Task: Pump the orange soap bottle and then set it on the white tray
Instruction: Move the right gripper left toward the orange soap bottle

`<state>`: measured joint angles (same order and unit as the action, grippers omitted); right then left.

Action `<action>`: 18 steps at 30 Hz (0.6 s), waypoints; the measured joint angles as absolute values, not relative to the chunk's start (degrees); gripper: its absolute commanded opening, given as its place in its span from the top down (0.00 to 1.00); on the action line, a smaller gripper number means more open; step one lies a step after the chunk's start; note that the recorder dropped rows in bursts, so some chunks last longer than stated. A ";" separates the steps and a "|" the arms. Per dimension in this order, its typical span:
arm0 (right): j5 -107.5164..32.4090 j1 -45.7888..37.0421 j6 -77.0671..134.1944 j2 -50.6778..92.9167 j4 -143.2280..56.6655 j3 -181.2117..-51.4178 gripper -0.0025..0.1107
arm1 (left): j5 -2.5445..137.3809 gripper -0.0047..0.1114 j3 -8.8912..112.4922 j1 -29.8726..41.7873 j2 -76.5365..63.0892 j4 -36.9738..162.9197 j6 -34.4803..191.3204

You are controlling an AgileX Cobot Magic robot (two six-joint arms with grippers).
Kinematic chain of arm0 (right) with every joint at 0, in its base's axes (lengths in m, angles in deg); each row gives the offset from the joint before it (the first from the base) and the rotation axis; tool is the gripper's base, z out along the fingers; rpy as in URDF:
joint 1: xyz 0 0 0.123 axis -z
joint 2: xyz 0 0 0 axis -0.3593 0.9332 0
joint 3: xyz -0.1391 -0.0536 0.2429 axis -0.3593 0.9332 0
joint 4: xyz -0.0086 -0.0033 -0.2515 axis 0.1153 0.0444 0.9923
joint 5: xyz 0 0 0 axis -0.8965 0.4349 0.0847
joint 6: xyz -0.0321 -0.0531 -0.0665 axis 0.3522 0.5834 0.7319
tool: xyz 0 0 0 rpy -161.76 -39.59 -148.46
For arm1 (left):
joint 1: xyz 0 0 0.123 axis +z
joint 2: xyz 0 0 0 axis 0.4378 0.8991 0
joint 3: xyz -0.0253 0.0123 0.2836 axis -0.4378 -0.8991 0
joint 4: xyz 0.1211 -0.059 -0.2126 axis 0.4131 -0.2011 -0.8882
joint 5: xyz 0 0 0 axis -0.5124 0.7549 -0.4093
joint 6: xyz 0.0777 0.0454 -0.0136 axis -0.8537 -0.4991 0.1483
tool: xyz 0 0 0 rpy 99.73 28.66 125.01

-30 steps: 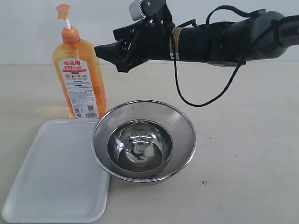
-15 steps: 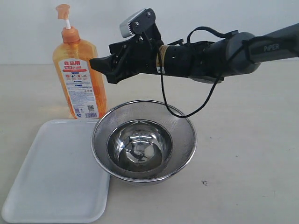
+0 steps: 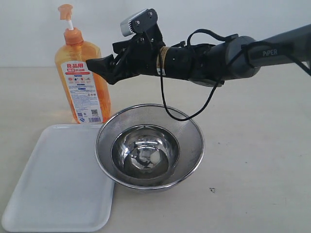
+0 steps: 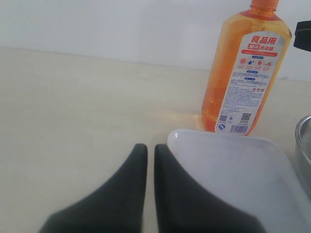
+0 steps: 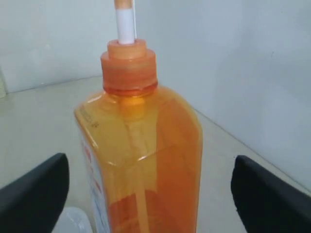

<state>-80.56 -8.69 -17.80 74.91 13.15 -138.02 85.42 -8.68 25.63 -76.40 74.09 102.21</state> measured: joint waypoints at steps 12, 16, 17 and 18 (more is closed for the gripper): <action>-79.53 -11.49 -9.90 75.70 7.80 -138.02 0.25 | 85.42 0.92 -8.68 25.63 -76.40 74.09 102.21; -79.08 -12.33 -7.71 76.04 5.87 -138.02 0.25 | 85.42 0.92 -8.68 25.63 -76.40 74.09 102.21; -78.81 -12.33 -7.21 76.04 4.74 -138.02 0.25 | 85.42 0.92 -8.68 25.63 -76.40 74.09 102.21; -78.69 -12.33 -7.11 76.04 3.89 -138.02 0.25 | 85.42 0.92 -8.68 25.63 -76.40 74.09 102.21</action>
<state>-78.69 -12.33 -7.11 76.04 3.89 -138.02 85.42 -8.68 25.63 -76.40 74.09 102.21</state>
